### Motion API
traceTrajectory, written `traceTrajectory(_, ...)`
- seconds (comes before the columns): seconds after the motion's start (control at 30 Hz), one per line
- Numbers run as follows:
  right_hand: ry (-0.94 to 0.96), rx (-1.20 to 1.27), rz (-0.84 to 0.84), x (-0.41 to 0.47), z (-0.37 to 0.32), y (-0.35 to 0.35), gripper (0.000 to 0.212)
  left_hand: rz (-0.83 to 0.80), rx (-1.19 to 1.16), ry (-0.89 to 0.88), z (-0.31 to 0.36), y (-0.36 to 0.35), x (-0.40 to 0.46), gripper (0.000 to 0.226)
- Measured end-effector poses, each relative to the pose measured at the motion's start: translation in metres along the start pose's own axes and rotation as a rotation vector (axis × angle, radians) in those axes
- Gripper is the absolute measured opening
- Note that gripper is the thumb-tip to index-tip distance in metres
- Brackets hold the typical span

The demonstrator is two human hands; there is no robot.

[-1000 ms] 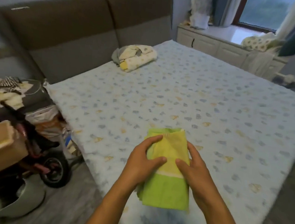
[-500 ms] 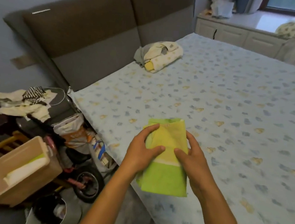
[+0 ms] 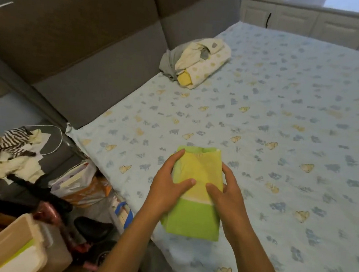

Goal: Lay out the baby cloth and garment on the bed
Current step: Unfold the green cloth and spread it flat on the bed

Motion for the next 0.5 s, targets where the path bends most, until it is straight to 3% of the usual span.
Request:
traceTrajectory(0.3, -0.109, -0.018, 0.133, 0.147, 0.048, -0.005, 0.058, -0.131, 0.011, 0.093, -0.092, 0.037, 0.152, 0.08)
traceTrajectory(0.5, -0.192, -0.144, 0.213, 0.234, 0.122, 0.026, 0.059, -0.219, 0.022, 0.179, -0.196, 0.017, 0.245, 0.072)
Point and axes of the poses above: each hand's wrist, its own x-axis towards the middle knuckle, its own y-axis out of the back of the hand, z = x × y, the point moved 7 cm from there along x, towards the middle knuckle, and after that the axes turned 14 degrees about -z, right-handed, at the moved point
